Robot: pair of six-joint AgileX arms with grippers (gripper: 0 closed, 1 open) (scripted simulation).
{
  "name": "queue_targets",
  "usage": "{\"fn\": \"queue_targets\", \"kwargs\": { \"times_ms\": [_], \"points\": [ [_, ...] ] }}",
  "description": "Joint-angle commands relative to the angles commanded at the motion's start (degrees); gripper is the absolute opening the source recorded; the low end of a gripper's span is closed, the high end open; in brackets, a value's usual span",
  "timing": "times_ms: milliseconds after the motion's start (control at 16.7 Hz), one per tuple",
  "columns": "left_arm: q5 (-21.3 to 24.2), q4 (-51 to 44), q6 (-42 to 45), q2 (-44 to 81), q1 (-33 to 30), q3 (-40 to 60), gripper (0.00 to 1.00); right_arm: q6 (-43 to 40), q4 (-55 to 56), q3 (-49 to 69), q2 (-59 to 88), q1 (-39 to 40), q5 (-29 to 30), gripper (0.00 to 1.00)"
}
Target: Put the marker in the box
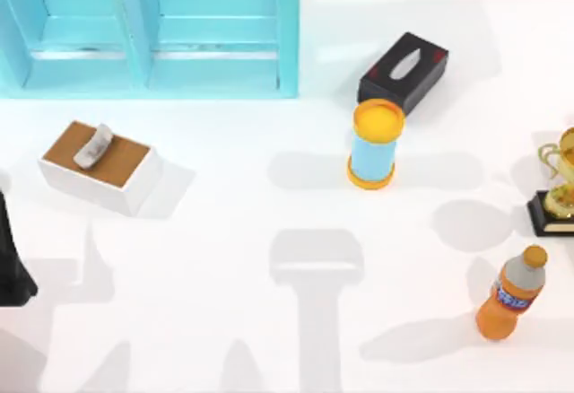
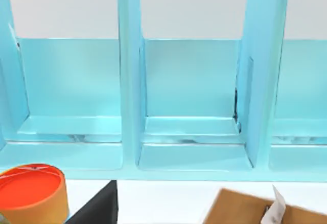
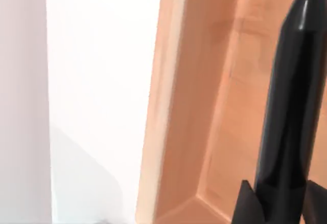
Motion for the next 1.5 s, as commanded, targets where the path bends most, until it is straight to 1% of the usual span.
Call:
{"fn": "queue_targets", "kwargs": {
  "times_ms": [180, 300, 420, 780, 1200, 1380, 1500],
  "points": [
    [0.00, 0.00, 0.00, 0.00, 0.00, 0.00, 1.00, -3.76, -1.94, -4.54, -0.99, -8.17, -0.61, 0.00],
    [0.00, 0.00, 0.00, 0.00, 0.00, 0.00, 1.00, -5.48, -2.74, -6.90, -1.63, -10.77, -0.63, 0.00],
    [0.00, 0.00, 0.00, 0.00, 0.00, 0.00, 1.00, -6.05, -2.96, -7.68, -1.87, -11.37, -0.64, 0.00],
    [0.00, 0.00, 0.00, 0.00, 0.00, 0.00, 1.00, -5.50, -2.09, -7.94, -1.50, -10.44, -0.43, 0.00],
    [0.00, 0.00, 0.00, 0.00, 0.00, 0.00, 1.00, 2.15, 9.63, -14.20, -0.33, -2.08, 1.95, 0.00],
    [0.00, 0.00, 0.00, 0.00, 0.00, 0.00, 1.00, 4.66, 13.61, -16.13, 0.70, -1.00, 3.83, 0.00],
    [0.00, 0.00, 0.00, 0.00, 0.00, 0.00, 1.00, 4.95, 14.11, -16.31, 0.83, -0.98, 4.11, 0.00]
  ]
}}
